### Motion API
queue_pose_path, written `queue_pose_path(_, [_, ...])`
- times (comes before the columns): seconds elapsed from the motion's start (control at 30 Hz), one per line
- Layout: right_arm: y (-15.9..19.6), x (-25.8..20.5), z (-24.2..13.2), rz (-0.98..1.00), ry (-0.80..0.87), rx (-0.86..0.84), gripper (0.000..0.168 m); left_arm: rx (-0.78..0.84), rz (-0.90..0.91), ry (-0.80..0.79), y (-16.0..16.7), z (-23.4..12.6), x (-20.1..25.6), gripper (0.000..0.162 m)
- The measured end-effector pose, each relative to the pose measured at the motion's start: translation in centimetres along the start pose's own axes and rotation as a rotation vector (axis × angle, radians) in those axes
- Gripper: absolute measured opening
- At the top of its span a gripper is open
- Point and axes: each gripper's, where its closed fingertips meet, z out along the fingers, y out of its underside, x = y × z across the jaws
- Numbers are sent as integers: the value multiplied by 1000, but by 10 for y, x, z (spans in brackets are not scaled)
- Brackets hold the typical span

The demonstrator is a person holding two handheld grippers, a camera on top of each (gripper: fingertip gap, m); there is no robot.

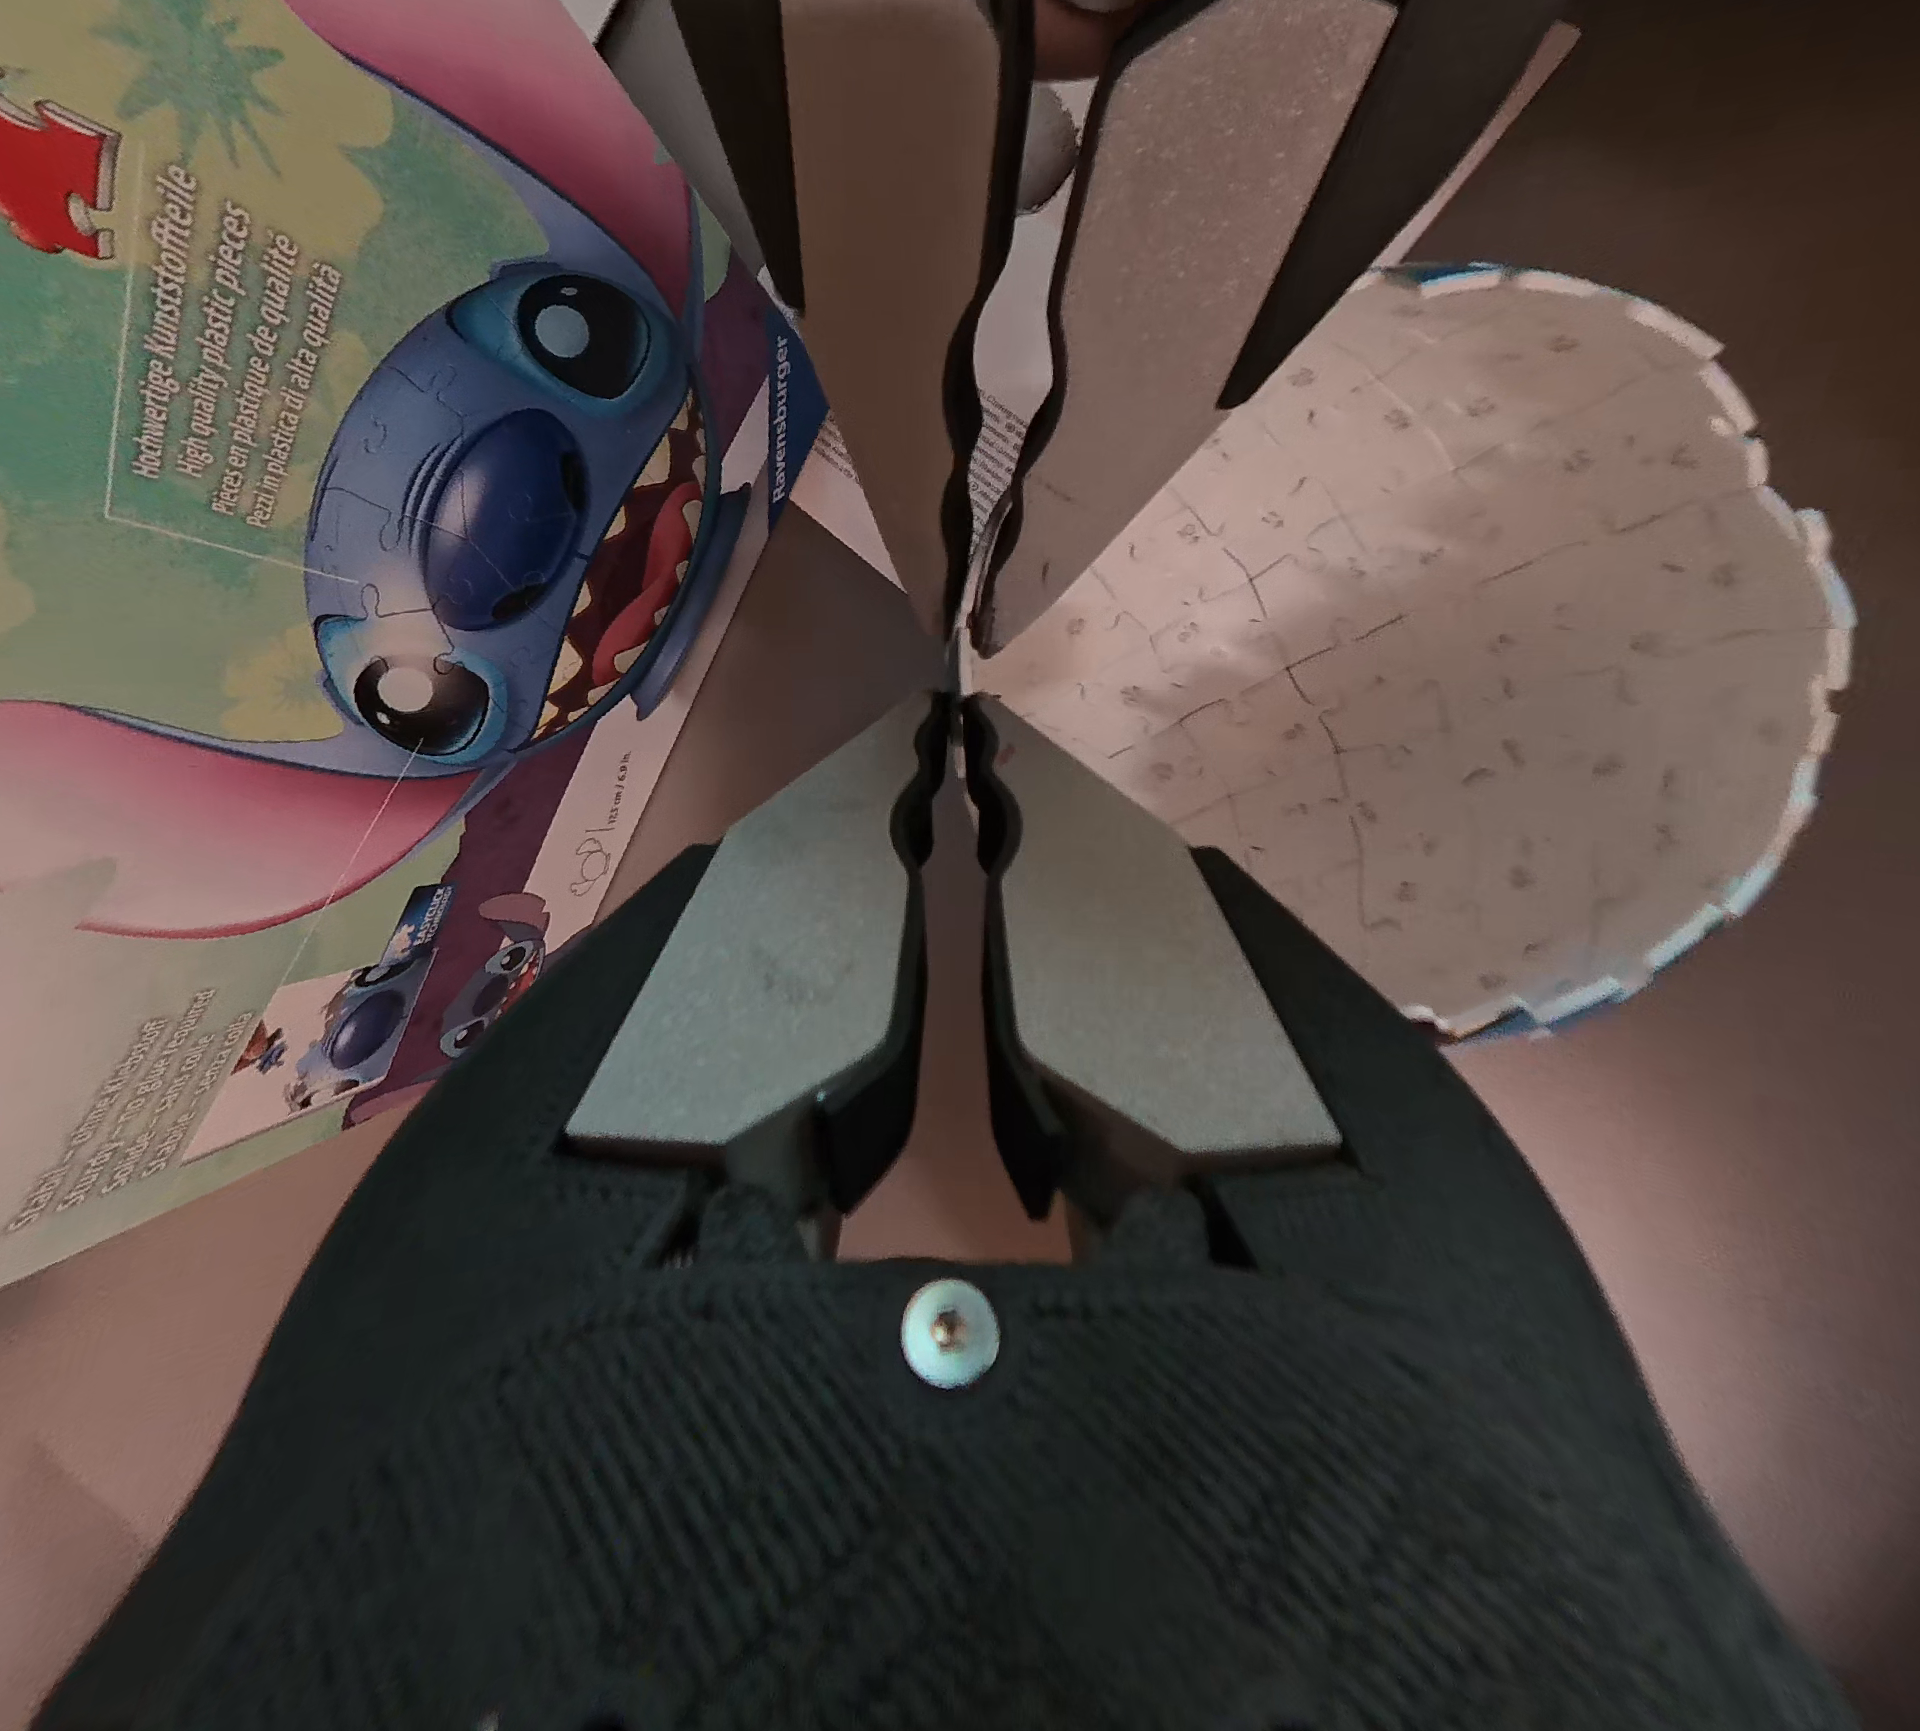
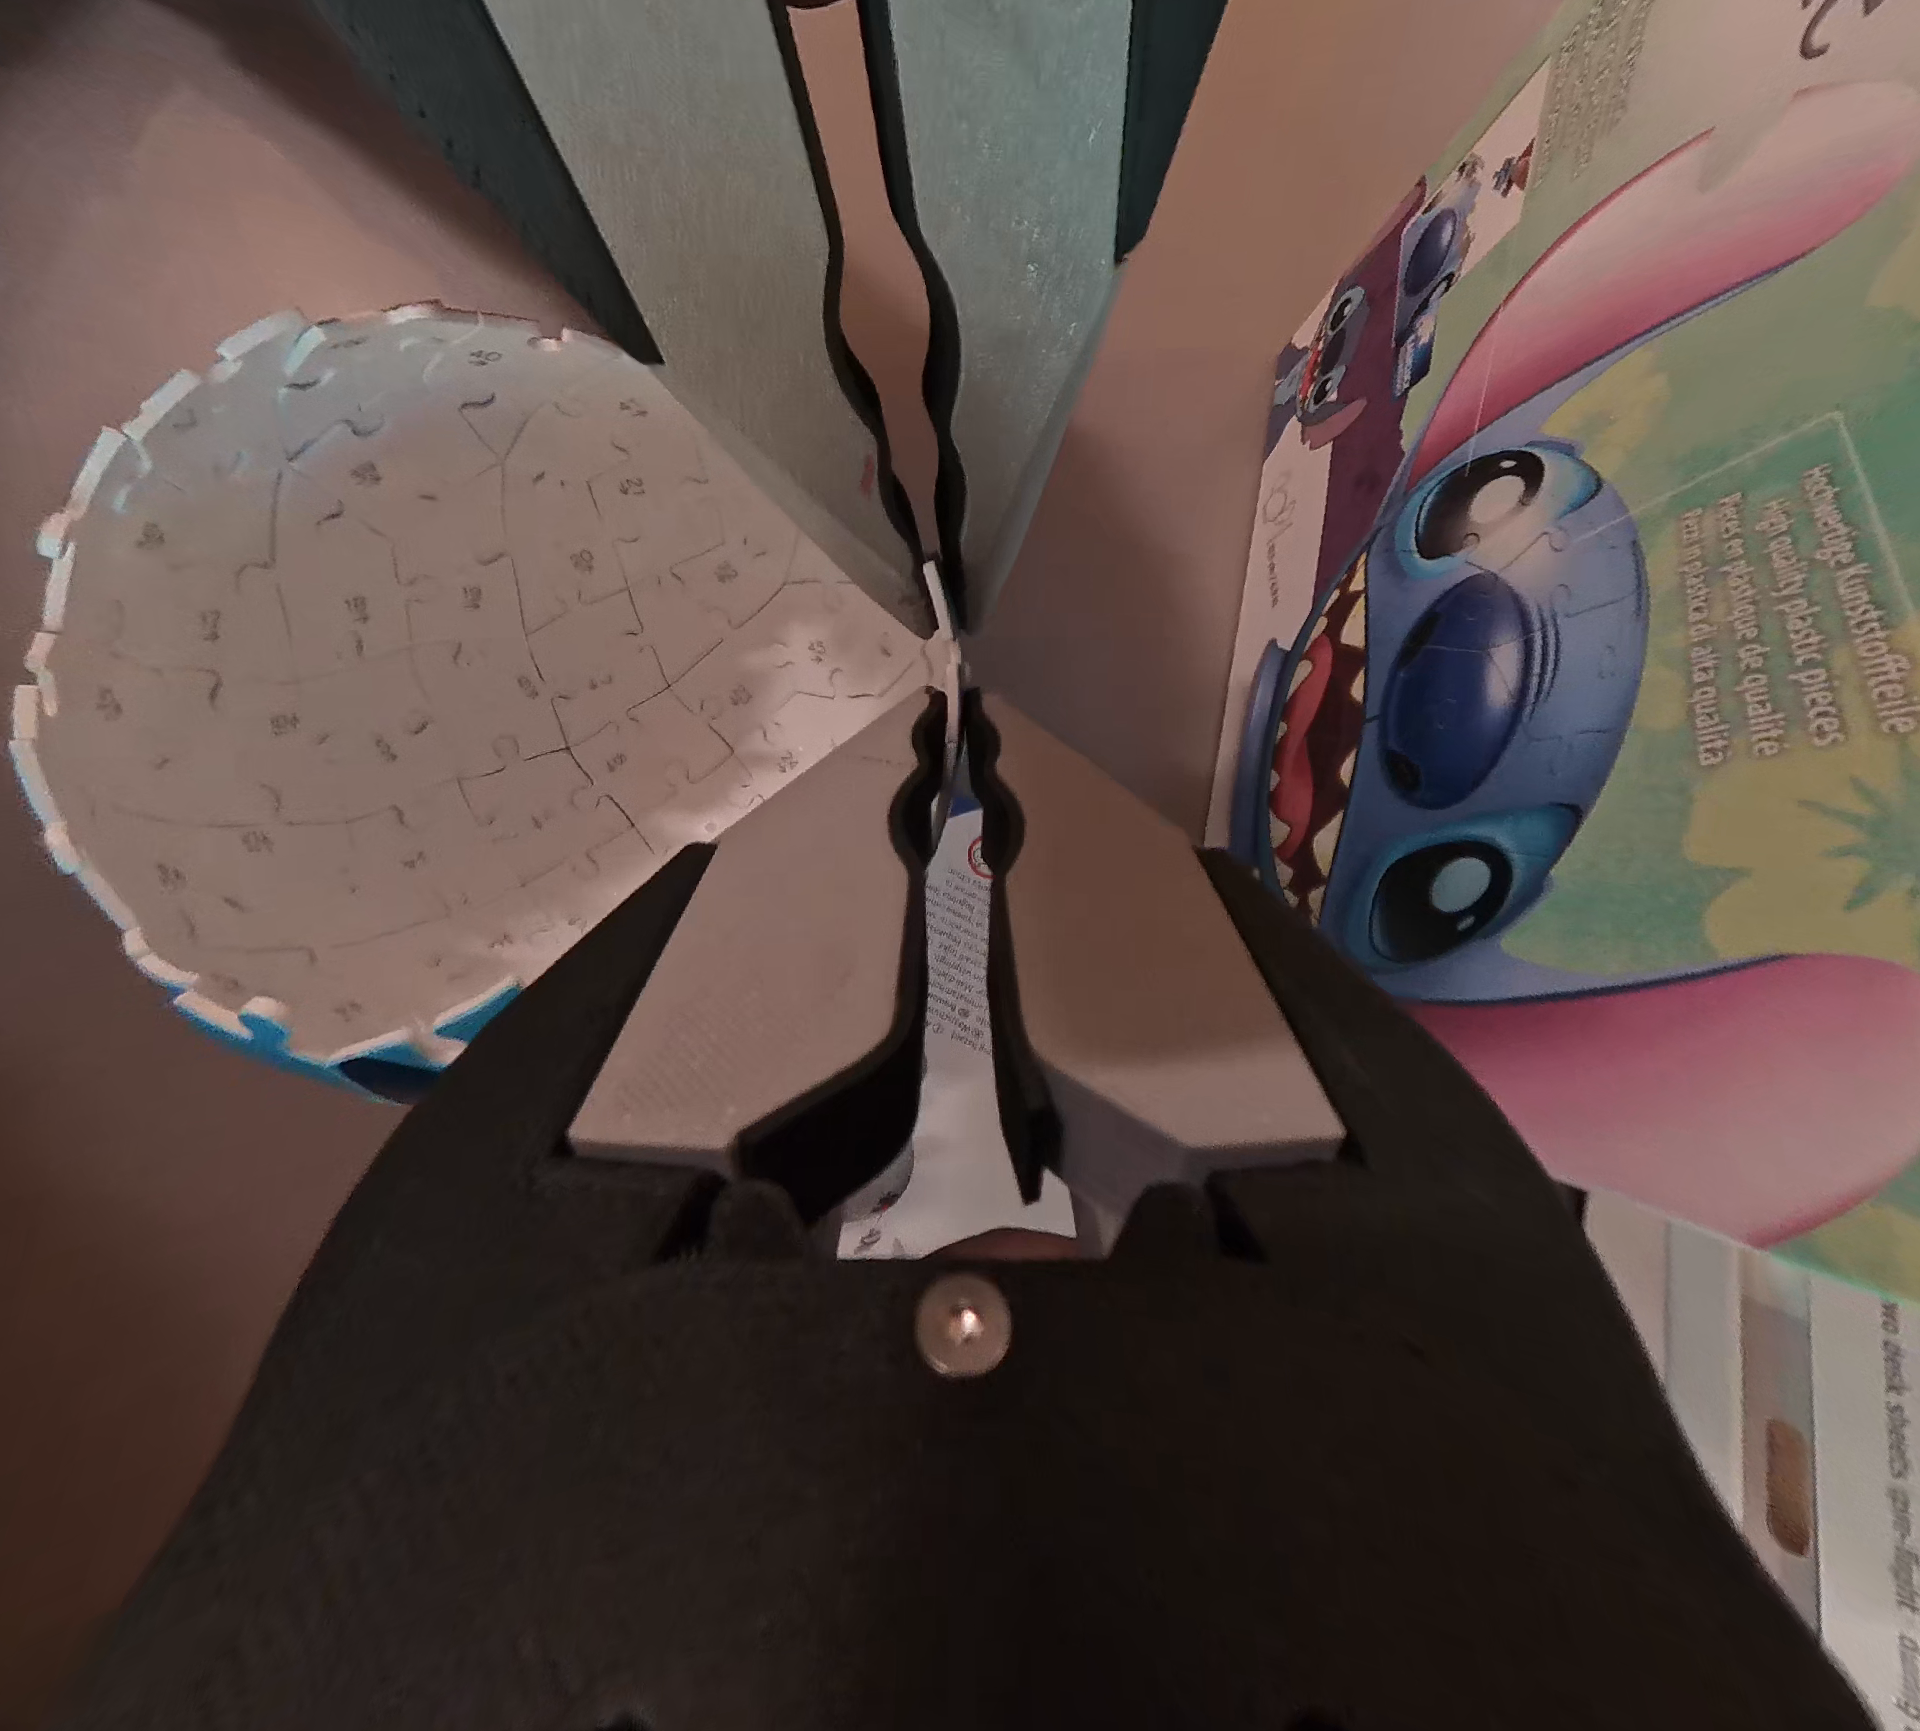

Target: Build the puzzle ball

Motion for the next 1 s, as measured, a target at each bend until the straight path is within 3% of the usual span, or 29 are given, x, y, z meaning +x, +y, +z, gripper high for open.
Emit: queue_pose_path(1.0, [0, -2, 7, 13, -41, 34, 0, -43, -35, 1, 7, 3, 0, 3])
